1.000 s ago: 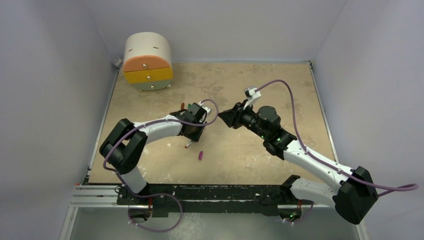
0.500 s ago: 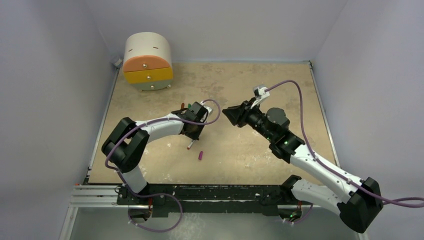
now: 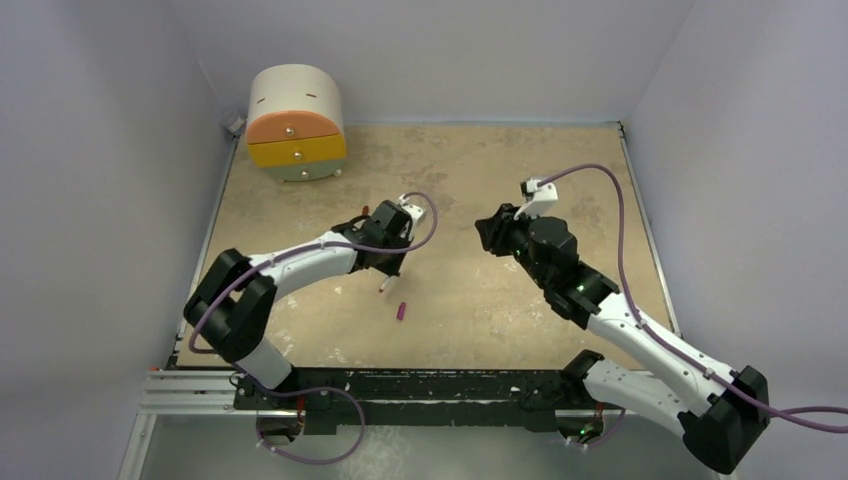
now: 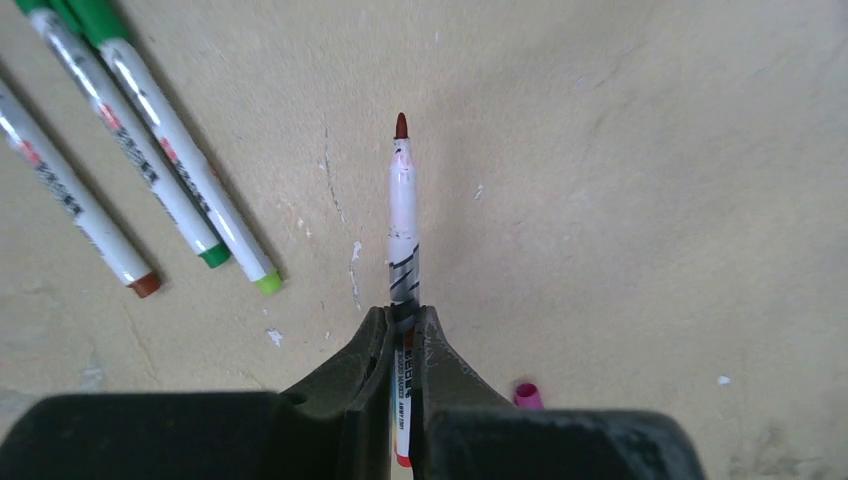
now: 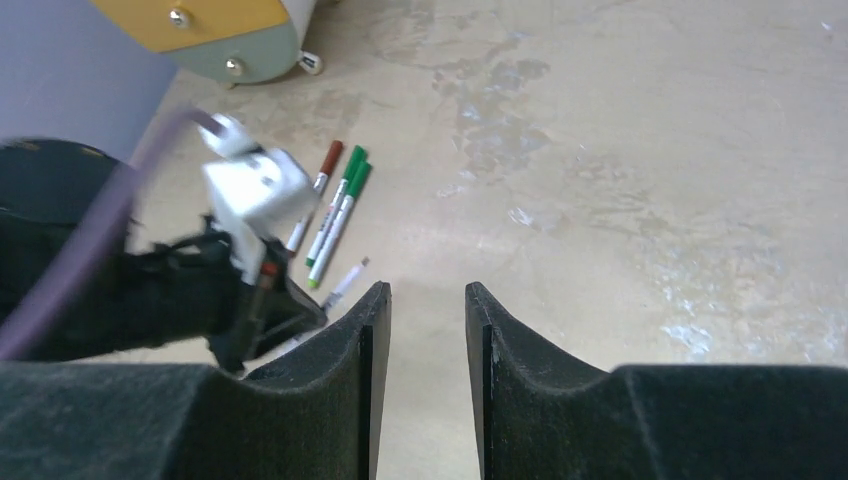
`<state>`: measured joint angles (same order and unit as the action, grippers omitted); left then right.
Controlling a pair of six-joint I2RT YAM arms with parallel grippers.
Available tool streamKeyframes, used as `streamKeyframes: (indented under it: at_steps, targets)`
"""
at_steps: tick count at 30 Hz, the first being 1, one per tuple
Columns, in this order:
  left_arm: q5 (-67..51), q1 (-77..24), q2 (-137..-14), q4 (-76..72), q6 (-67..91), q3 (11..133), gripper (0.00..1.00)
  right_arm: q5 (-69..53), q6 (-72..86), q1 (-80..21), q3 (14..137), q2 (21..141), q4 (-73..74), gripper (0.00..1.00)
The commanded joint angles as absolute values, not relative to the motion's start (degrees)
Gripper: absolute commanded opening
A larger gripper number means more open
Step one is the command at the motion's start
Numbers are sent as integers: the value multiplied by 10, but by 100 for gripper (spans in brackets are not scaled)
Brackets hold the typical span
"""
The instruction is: Insert the pens into the pen caps
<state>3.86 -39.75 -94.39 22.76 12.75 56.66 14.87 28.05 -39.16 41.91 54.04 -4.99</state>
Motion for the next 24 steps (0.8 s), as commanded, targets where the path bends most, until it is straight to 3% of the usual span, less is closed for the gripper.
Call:
streamKeyframes:
  at_steps: [1, 9, 15, 19, 24]
  targets:
    - [53, -400, -855, 147, 135, 568, 0, 192, 294, -390, 388, 501, -29, 36]
    - [112, -399, -760, 35, 136, 527, 0, 104, 302, -403, 366, 551, -45, 42]
    - [-39, -399, -624, -113, 124, 443, 0, -34, 331, -408, 330, 514, -255, 44]
    - [-101, -399, -593, -121, 119, 437, 0, -82, 307, -408, 402, 546, -274, 52]
    - [-150, -399, -601, -120, 107, 438, 0, -115, 309, -408, 451, 592, -323, 54]
